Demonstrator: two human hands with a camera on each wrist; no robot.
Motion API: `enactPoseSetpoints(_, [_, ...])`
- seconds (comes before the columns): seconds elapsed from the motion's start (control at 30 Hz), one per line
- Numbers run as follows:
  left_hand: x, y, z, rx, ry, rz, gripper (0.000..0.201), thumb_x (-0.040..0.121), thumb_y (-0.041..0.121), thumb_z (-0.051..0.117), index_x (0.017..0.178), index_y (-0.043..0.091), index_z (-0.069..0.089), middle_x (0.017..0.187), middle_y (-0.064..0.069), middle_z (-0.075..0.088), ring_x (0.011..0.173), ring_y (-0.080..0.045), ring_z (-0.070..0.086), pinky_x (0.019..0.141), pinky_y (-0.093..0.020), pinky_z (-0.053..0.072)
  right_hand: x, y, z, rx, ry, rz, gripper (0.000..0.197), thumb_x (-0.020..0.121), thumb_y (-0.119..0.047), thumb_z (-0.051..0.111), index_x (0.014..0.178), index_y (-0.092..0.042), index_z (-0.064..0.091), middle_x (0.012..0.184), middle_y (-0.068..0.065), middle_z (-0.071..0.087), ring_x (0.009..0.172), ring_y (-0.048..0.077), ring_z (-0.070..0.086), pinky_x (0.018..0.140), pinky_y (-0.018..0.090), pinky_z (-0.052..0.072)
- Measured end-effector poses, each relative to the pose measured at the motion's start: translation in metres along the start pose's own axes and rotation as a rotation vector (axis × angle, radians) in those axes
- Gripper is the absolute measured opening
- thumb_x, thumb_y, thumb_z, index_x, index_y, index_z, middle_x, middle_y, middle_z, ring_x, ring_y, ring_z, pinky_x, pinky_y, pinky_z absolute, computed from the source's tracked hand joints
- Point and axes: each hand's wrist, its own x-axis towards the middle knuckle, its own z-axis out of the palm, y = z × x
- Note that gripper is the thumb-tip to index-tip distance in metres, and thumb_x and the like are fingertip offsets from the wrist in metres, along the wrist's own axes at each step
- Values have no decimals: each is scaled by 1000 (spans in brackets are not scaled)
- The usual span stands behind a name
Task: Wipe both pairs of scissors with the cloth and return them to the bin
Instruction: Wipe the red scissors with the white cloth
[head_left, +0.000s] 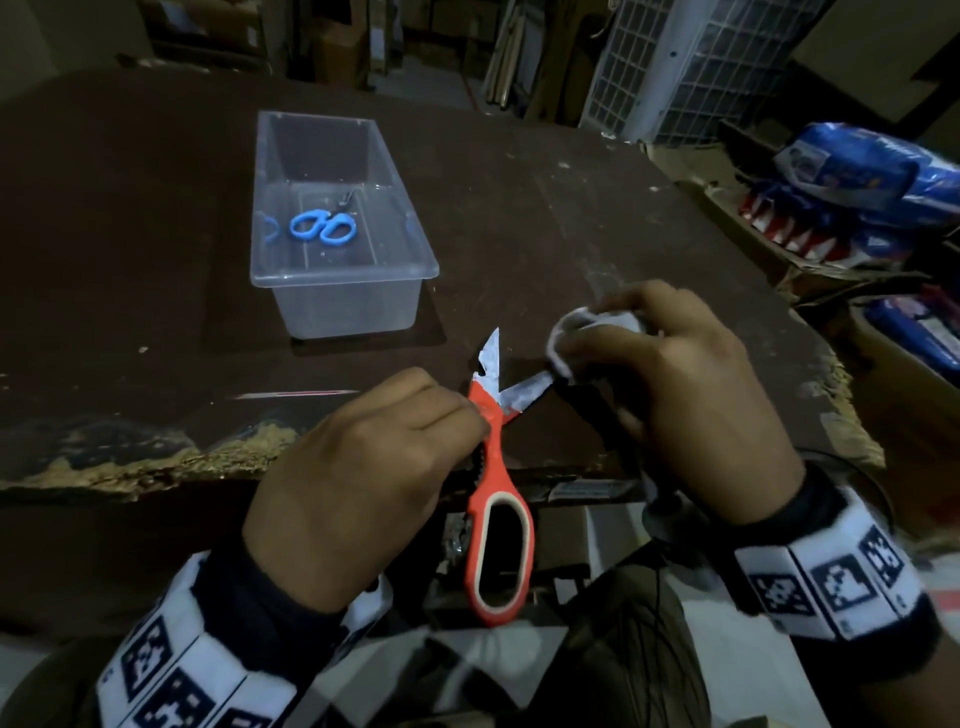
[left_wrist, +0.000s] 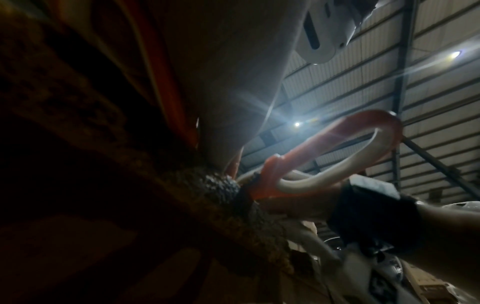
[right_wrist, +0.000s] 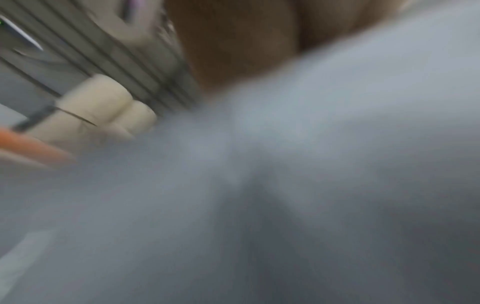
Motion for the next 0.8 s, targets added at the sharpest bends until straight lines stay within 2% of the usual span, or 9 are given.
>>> enactPoseSetpoints(0.1, [0,0,0,8,-5,-6,21,80,-11,65,93,3,74,92,-9,72,83,-31,68,67,-44,58,-6,-25,5,28,-131,-145,15,91,-27,65,103,-25,75,116,4,58,97,23,52,74,37,47])
enactPoseSetpoints(0.17, [-1,-1,0,8,-22,-19,24,79,-12,68,95,4,74,92,-8,71,83,-31,67,67,-44,58,-6,-24,9,21,-165,-109,13,93,-31,66,102,-26,73,114,4,55,96,24,49,66,41,49])
enactPoseSetpoints(0.3, [0,1,0,-4,-26,-22,18,83,-3,68,97,5,74,94,-7,71,84,-31,67,70,-43,58,-1,-6,10,-28,-155,-52,15,94,-36,62,103,-27,71,111,4,53,96,26,49,60,43,50])
enactPoseSetpoints(0.4, [1,0,0,-8,-15,-25,18,83,-3,68,97,6,75,93,-6,71,84,-30,67,69,-43,58,1,9,8,-205,-200,-7,21,95,-34,57,108,-25,70,115,6,52,98,26,46,64,44,50])
enactPoseSetpoints(0.47, [0,0,0,-11,-17,-20,19,82,-4,68,96,6,75,92,-6,72,83,-30,67,69,-43,58,0,13,2,-248,-181,29,22,94,-32,56,110,-25,70,116,5,53,98,23,45,70,39,48])
enactPoseSetpoints(0.53, [1,0,-1,-3,-13,-8,21,81,-5,68,96,6,75,92,-7,72,83,-30,68,69,-43,58,-1,4,-4,-135,-121,-26,19,90,-30,63,105,-25,72,116,5,56,99,22,49,75,36,45])
enactPoseSetpoints(0.6, [1,0,0,11,-11,-8,23,79,-8,67,95,6,75,91,-7,71,83,-30,68,69,-42,58,-4,-14,-1,-3,-135,-150,17,91,-30,65,104,-24,73,119,5,57,102,22,49,76,36,45])
enactPoseSetpoints(0.67, [0,0,0,11,-7,-20,21,80,-7,66,95,5,75,90,-7,71,82,-30,67,67,-43,58,-7,-24,5,13,-191,-179,18,96,-33,59,106,-24,71,121,5,54,102,22,46,70,40,48])
enactPoseSetpoints(0.8, [0,3,1,20,-9,-34,20,80,-6,69,96,5,75,92,-7,72,84,-31,67,69,-44,58,-3,-10,7,-94,-197,-116,11,94,-31,62,100,-23,68,119,6,51,101,25,45,63,44,50])
